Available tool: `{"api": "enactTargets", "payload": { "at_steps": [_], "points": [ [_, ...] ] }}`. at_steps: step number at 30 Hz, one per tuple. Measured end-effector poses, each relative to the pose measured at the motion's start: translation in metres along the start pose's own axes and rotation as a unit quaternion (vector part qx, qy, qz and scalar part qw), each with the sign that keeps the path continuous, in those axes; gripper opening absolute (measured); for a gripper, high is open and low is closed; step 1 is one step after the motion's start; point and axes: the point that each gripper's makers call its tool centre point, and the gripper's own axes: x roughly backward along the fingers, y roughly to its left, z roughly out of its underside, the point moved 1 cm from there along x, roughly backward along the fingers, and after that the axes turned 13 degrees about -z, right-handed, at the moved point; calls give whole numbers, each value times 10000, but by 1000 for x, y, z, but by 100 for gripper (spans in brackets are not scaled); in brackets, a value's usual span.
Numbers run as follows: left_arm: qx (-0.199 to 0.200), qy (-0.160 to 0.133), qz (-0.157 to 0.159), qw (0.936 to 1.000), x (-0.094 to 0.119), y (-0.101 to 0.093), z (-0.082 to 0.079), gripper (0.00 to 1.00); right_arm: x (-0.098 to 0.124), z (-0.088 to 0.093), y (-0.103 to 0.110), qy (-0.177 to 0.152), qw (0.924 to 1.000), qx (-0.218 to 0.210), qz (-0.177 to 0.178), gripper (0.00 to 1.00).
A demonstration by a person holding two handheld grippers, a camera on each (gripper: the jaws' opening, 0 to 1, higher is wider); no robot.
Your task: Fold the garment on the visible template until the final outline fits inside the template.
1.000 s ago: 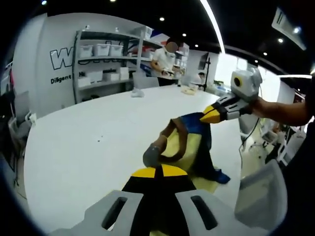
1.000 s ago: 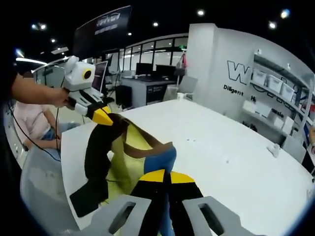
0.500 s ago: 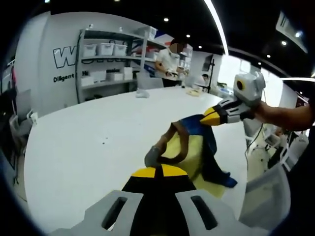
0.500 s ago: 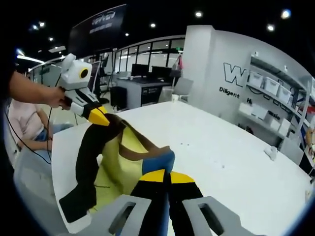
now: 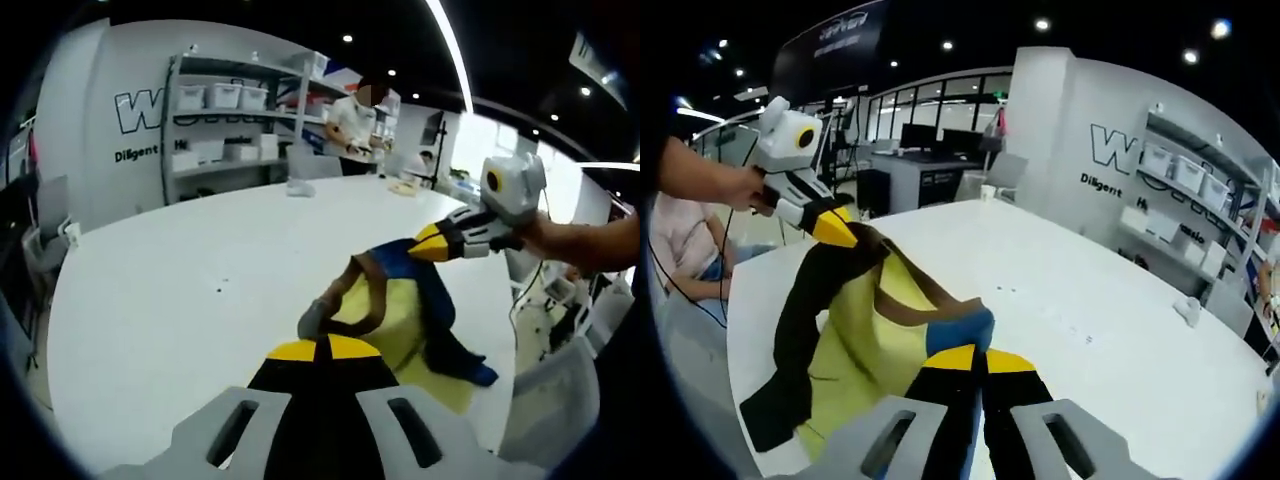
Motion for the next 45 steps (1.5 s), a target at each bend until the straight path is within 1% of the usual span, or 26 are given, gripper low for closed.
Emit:
{"api": "enactTargets", "payload": {
  "at_steps": [5, 10, 15, 18, 22, 27, 30, 34, 40, 45],
  "points": [
    [-18, -3, -47, 10000, -9, 6, -1, 0, -8, -1, -9, 17, 10000, 17, 17, 0],
    [-245, 18, -99, 9996, -18, 13, -1, 0, -17, -3, -15, 57, 9999, 110, 54, 0],
    [-329, 16, -139, 9994, -29, 22, -2, 0, -27, -4, -23, 82, 9998, 146, 79, 0],
    [-315, 5, -142, 9994, -33, 24, -2, 0, -28, -5, -24, -17, 9999, 29, 131, 0],
    [-337, -8, -147, 9993, -39, 27, -2, 0, -32, -1, -26, 25, 9998, 68, 176, 0],
    [-292, -18, -189, 9994, -49, 32, -2, 0, -38, 3, -37, 83, 9996, 40, 255, 0],
    [-271, -6, -234, 9994, -55, 37, -1, 0, -42, 5, -39, 122, 9994, 72, 320, 0],
    [-250, 48, -308, 9992, -65, 45, 3, 0, -55, 10, -48, 242, 9990, 174, 347, 0],
    [-164, 167, -417, 9989, -78, 56, 11, 0, -67, 16, -58, 321, 9987, 98, 379, 0],
    [-174, 244, -465, 9985, -88, 60, 16, 0, -75, 24, -63, 430, 9981, 98, 430, 0]
  ]
}}
